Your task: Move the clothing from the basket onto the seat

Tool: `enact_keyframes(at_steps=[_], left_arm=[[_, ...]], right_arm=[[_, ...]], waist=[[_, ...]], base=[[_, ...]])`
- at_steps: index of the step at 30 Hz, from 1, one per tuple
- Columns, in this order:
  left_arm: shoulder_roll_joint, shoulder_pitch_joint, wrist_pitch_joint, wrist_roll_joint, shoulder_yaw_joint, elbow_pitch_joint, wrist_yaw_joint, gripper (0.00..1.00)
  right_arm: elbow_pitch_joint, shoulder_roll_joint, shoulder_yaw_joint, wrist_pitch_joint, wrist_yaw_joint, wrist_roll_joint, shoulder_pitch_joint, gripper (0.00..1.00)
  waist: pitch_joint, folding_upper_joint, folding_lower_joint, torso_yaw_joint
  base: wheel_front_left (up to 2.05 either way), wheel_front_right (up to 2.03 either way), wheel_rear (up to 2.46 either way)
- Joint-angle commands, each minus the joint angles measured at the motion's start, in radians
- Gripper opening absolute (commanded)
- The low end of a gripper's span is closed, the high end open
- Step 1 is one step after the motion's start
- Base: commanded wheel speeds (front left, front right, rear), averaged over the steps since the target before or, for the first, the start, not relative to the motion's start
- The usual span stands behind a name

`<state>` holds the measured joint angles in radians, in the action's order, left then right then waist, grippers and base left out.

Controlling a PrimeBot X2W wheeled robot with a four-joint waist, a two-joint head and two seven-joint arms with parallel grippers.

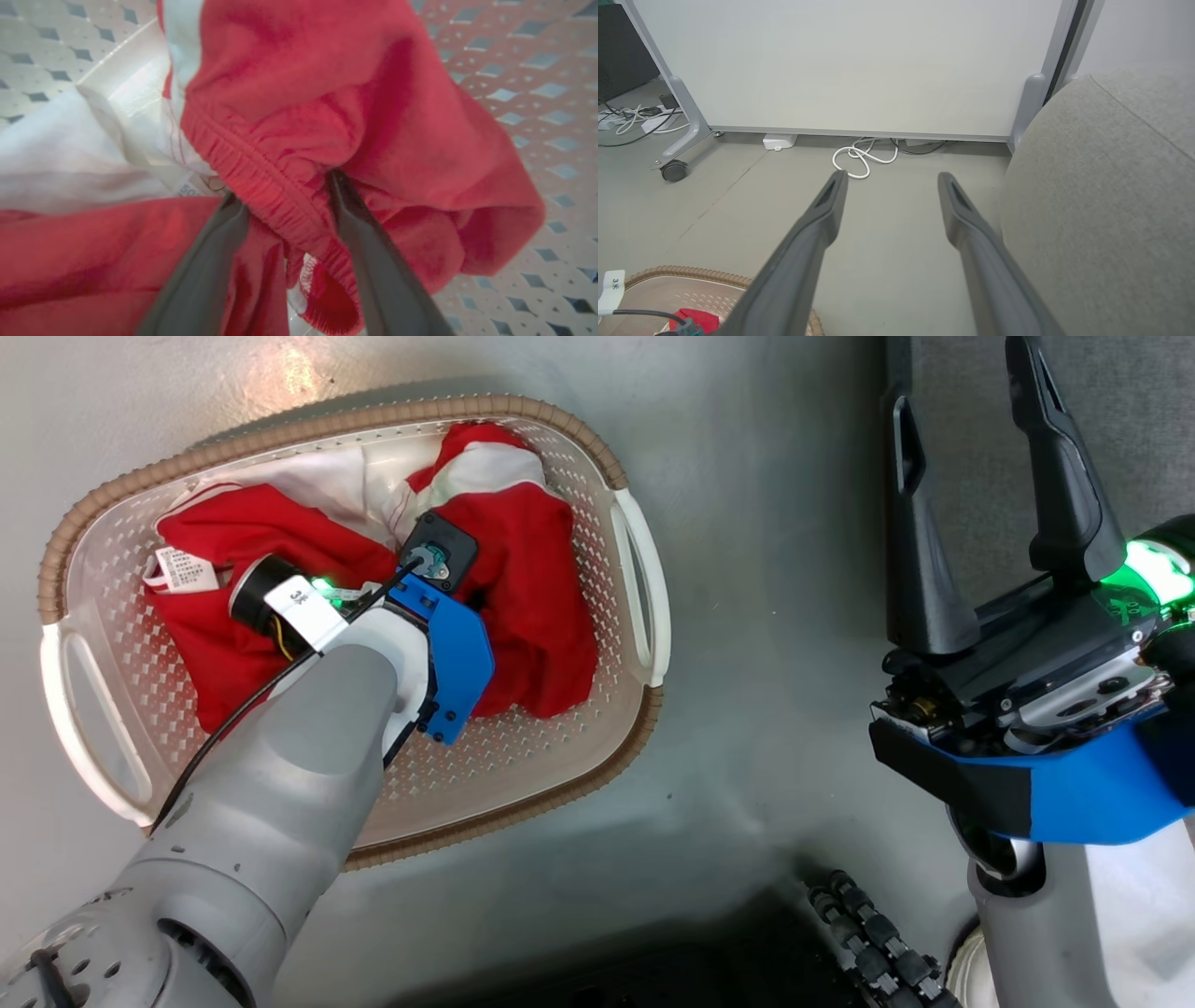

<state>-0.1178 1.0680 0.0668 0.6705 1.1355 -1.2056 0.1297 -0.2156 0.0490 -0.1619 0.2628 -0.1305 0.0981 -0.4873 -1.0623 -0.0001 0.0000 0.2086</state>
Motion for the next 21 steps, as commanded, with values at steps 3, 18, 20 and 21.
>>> enact_keyframes(at_steps=[3,18,20,21], left_arm=[[0.001,0.026,-0.016,0.024,0.024,0.003,0.0,0.0],[0.014,-0.068,-0.281,0.133,0.084,0.051,0.0,0.0],[0.012,-0.094,-0.307,0.145,0.088,0.059,0.0,0.0],[0.011,-0.11,-0.316,0.15,0.089,0.064,0.0,0.0]], right_arm=[[-0.002,0.002,0.001,0.003,0.0,0.004,0.01,1.0],[0.098,0.006,0.008,0.003,0.0,-0.01,0.038,1.0],[0.12,0.013,0.01,0.003,0.0,-0.007,0.054,1.0],[0.129,0.016,0.009,0.003,0.0,-0.004,0.065,1.0]], waist=[[0.001,0.0001,0.0,-0.009],[0.227,0.0001,0.0,-0.074],[0.28,0.0001,0.0,-0.086],[0.305,0.0001,0.0,-0.09]], base=[[0.0,0.0,0.0],[0.0,0.0,0.0],[0.0,0.0,0.0],[0.0,0.0,0.0]])
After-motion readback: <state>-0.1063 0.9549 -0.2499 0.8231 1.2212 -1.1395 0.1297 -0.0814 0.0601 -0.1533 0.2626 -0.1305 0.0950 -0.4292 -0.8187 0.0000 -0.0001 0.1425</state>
